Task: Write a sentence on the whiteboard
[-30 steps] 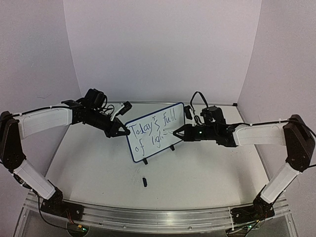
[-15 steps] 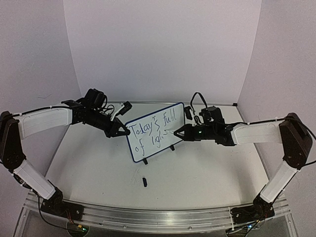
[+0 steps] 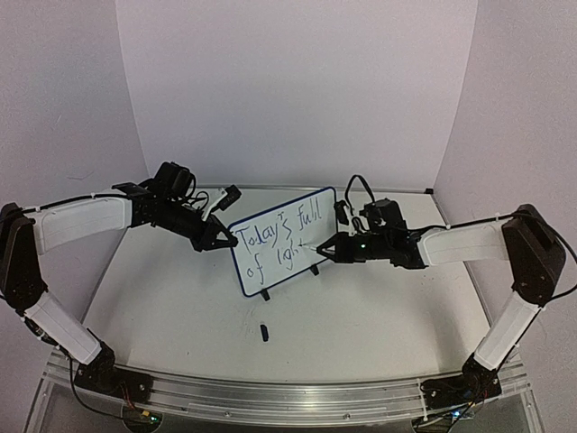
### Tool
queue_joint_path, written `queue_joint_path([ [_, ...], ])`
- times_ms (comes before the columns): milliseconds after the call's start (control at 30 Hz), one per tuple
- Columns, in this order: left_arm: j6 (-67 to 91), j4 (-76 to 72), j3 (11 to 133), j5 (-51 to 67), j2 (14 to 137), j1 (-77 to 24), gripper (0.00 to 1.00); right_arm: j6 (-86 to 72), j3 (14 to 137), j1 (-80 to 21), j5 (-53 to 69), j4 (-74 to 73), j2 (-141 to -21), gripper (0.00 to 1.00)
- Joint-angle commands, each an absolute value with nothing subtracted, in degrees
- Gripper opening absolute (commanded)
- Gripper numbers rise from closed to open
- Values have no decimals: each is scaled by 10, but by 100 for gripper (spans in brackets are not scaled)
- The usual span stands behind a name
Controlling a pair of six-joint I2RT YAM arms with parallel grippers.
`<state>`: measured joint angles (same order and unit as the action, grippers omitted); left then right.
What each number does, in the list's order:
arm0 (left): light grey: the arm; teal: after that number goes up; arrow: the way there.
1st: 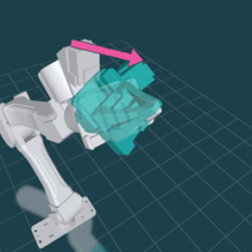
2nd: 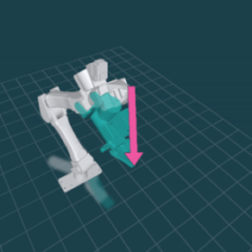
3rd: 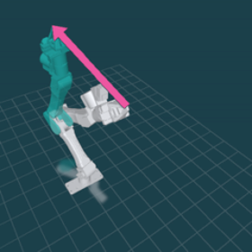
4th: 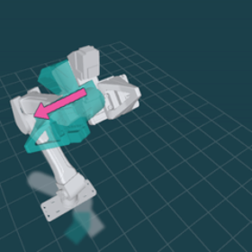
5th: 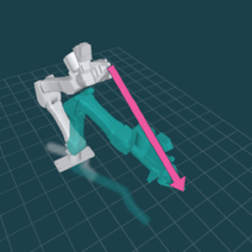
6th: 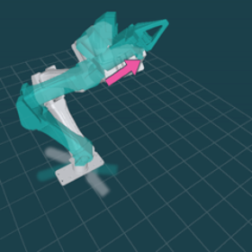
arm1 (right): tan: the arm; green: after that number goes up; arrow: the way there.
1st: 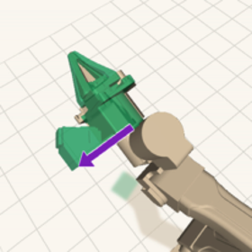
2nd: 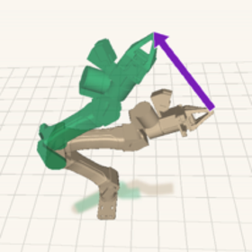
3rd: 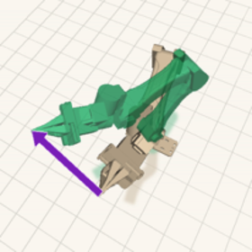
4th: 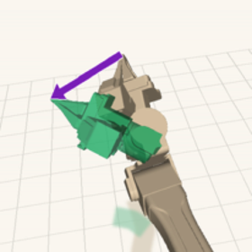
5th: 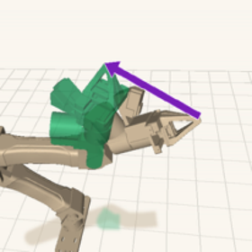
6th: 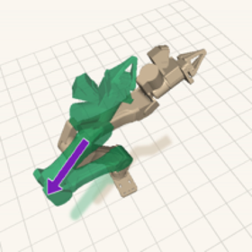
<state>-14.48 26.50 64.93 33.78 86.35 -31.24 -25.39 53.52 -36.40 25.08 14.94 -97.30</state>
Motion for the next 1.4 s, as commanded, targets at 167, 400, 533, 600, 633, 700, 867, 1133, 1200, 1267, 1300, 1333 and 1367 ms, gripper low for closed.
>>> queue_joint_path([
  [167,-156,313,653,322,883,-324,0,-256,521,-362,244,159,-994,0],
  [400,-156,313,653,322,883,-324,0,-257,524,-363,224,158,-994,0],
  [533,-156,313,652,321,882,-324,0,-260,523,-362,205,158,-985,0],
  [600,-156,313,652,321,882,-324,0,-260,522,-363,201,158,-979,0],
  [633,-156,313,652,322,882,-324,0,-260,520,-363,202,158,-973,0],
  [700,-156,313,653,321,882,-324,0,-260,514,-362,204,157,-962,0],
  [867,-156,313,653,321,881,-324,0,-266,487,-362,190,152,-922,0],
  [1133,-155,313,652,322,882,-325,0,-264,471,-362,171,151,-921,0],
  [1200,-156,313,653,321,882,-325,0,-261,479,-363,172,152,-926,0],
  [1267,-156,313,652,320,882,-325,0,-257,484,-362,165,153,-929,0],
  [1300,-156,313,652,320,882,-325,0,-257,486,-362,164,154,-931,0],
  [1333,-156,313,652,320,883,-325,0,-256,487,-363,164,155,-932,0],
  [1367,-155,313,653,321,882,-325,0,-256,489,-362,164,156,-936,0],
])
